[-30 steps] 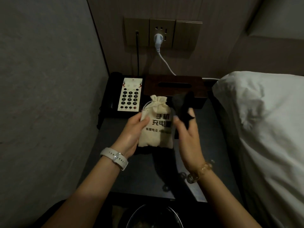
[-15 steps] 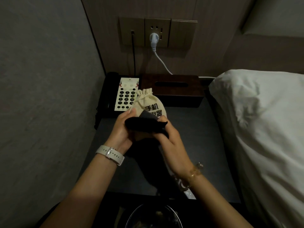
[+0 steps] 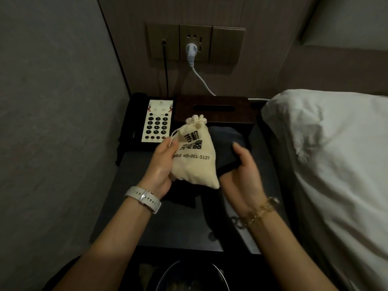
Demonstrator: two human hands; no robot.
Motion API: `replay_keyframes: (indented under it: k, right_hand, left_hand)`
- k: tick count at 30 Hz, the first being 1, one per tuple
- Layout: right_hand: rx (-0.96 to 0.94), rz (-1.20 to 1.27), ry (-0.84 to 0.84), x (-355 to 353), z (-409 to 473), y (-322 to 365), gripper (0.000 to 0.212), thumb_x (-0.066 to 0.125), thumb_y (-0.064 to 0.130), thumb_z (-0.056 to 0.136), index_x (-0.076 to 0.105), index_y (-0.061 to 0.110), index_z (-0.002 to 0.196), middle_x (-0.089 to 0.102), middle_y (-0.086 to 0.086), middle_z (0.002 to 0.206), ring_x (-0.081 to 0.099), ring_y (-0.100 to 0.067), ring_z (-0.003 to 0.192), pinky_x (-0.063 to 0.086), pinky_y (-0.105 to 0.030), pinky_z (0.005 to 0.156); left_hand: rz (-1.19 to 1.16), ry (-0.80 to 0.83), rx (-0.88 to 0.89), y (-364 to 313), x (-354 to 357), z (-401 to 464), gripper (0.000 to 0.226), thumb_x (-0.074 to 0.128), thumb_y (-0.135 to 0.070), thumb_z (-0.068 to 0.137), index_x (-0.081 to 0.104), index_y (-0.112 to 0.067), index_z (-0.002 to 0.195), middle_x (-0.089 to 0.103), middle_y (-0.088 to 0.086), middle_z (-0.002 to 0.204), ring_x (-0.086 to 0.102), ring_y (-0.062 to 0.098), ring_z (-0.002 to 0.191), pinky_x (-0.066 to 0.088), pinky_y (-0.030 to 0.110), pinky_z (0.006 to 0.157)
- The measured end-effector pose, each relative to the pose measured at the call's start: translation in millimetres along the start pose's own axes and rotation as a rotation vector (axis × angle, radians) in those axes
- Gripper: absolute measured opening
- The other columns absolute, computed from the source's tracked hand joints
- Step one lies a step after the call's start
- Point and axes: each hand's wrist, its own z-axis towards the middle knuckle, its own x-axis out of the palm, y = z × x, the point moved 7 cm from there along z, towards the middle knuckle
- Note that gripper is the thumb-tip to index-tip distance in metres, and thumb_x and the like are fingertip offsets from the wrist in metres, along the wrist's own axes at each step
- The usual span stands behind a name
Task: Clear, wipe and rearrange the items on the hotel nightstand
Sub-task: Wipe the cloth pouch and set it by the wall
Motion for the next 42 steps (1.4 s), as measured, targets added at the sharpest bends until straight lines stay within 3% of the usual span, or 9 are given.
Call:
replay_keyframes:
  k: [5,8,11,13,19,24,30,38,42]
  right_hand:
    - [0.057,-0.017,0.010,6,-1,-25,0.047,0.042,0.026,0.098,0.050,0.001,0.136,0.056,-0.020,0.136,0.050,-0.033,0.130,0.030,-0.047,0.116]
    - [0.044,0.017,-0.008,3,0,-21,0.047,0.042,0.027,0.098,0.051,0.001,0.136,0.056,-0.020,0.135,0.050,-0.033,0.130,0.030,-0.046,0.116]
    - [0.027,-0.028,-0.031,1,0,-20,0.045,0.046,0.029,0.097,0.054,0.006,0.135,0.060,-0.016,0.133,0.054,-0.031,0.126,0.034,-0.047,0.114]
    - [0.012,-0.077,-0.068,-1,1,-20,0.044,0.049,0.029,0.097,0.053,0.008,0.135,0.061,-0.015,0.131,0.056,-0.030,0.124,0.036,-0.048,0.112]
    - [-0.041,-0.181,0.009,6,-1,-18,0.043,0.048,0.027,0.098,0.048,0.008,0.137,0.063,-0.012,0.129,0.060,-0.024,0.120,0.044,-0.043,0.106]
    - [-0.051,-0.199,0.012,4,-2,-29,0.043,0.054,0.026,0.095,0.049,0.010,0.135,0.066,-0.009,0.125,0.065,-0.021,0.113,0.054,-0.033,0.088]
    - [-0.088,-0.361,0.005,-1,-5,-40,0.037,0.060,0.035,0.081,0.060,0.025,0.117,0.073,0.004,0.108,0.069,-0.011,0.100,0.055,-0.024,0.077]
    - [-0.008,-0.400,-0.045,-7,-5,-39,0.023,0.054,0.026,0.094,0.060,0.025,0.116,0.075,0.003,0.103,0.071,-0.013,0.096,0.056,-0.027,0.077]
    - [0.134,-0.167,-0.054,-7,-4,-32,0.042,0.054,0.027,0.093,0.055,0.008,0.132,0.067,-0.013,0.123,0.063,-0.026,0.116,0.044,-0.043,0.106]
  left_hand:
    - [0.603,-0.215,0.172,1,2,-1,0.018,0.045,-0.025,0.101,0.036,-0.019,0.115,0.044,0.006,0.121,0.053,0.010,0.090,0.041,0.019,0.067]
    - [0.752,-0.173,0.235,1,14,-7,0.015,0.044,-0.029,0.101,0.039,-0.021,0.112,0.037,0.004,0.116,0.047,0.003,0.086,0.035,0.012,0.066]
    - [0.576,0.012,0.106,11,28,-11,0.041,0.039,-0.056,0.095,0.052,-0.030,0.124,0.050,0.003,0.128,0.056,0.015,0.111,0.046,0.030,0.093]
    - [0.360,0.170,0.005,16,40,-20,0.063,0.042,-0.075,0.076,0.051,-0.042,0.128,0.058,-0.009,0.126,0.059,0.006,0.113,0.046,0.031,0.098]
    - [0.155,0.051,-0.002,9,34,-19,0.030,0.042,-0.037,0.101,0.055,-0.024,0.125,0.067,-0.006,0.106,0.065,0.003,0.095,0.050,0.018,0.078]
    - [-0.180,0.010,-0.077,0,23,-11,0.048,0.033,-0.040,0.104,0.049,-0.011,0.139,0.060,0.012,0.134,0.057,0.022,0.124,0.040,0.038,0.110]
    - [-0.505,0.046,-0.128,-9,12,1,0.058,0.029,-0.049,0.102,0.046,-0.011,0.142,0.056,0.020,0.137,0.051,0.032,0.129,0.037,0.045,0.110]
    - [-0.432,0.108,-0.026,-18,8,9,0.064,0.028,-0.060,0.097,0.043,-0.018,0.144,0.053,0.017,0.141,0.050,0.038,0.130,0.034,0.052,0.112]
    - [-0.331,0.123,0.013,-24,9,9,0.056,0.042,-0.056,0.095,0.049,-0.023,0.140,0.060,0.005,0.136,0.057,0.021,0.125,0.047,0.036,0.101]
